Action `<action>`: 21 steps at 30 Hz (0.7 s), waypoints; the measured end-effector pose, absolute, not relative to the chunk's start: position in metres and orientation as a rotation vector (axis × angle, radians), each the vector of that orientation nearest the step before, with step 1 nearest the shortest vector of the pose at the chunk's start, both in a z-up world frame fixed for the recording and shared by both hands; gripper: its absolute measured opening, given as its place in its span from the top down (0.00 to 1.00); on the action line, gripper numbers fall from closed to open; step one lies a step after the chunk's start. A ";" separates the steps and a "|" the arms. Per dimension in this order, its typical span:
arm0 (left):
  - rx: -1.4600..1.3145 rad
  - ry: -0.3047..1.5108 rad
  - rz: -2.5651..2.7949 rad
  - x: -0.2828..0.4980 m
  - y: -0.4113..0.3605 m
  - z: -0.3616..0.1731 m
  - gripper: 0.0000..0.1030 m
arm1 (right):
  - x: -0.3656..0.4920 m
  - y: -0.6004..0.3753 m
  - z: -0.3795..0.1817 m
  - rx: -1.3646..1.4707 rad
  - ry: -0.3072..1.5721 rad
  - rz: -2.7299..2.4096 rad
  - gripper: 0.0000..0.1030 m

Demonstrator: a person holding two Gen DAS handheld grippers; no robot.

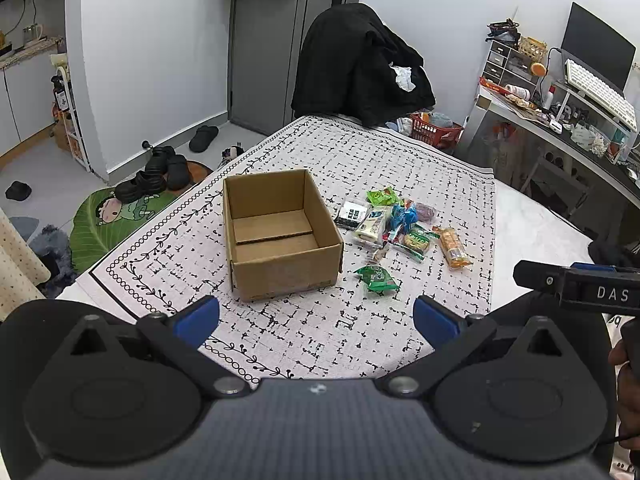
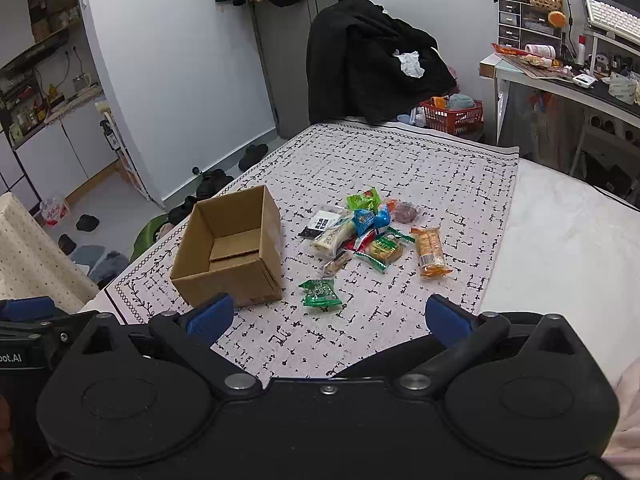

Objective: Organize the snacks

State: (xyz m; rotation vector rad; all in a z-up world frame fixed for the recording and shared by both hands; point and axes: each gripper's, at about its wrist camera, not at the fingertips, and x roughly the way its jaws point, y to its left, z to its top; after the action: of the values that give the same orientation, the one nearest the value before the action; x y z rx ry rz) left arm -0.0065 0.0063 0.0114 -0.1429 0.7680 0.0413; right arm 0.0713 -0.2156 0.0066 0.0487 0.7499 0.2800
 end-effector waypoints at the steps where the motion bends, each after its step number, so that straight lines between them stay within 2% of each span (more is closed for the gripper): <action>1: -0.143 0.767 0.041 -0.006 0.006 0.011 0.00 | 0.071 -0.216 0.007 0.048 0.750 0.281 0.00; 21: -0.139 0.760 0.033 -0.003 -0.001 0.010 0.00 | 0.074 -0.222 0.006 0.056 0.741 0.282 0.00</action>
State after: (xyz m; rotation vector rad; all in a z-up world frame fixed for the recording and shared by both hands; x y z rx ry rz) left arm -0.0033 -0.0006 0.0101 -0.1389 0.7603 0.0332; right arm 0.0737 -0.2222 0.0064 0.0555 0.7406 0.2818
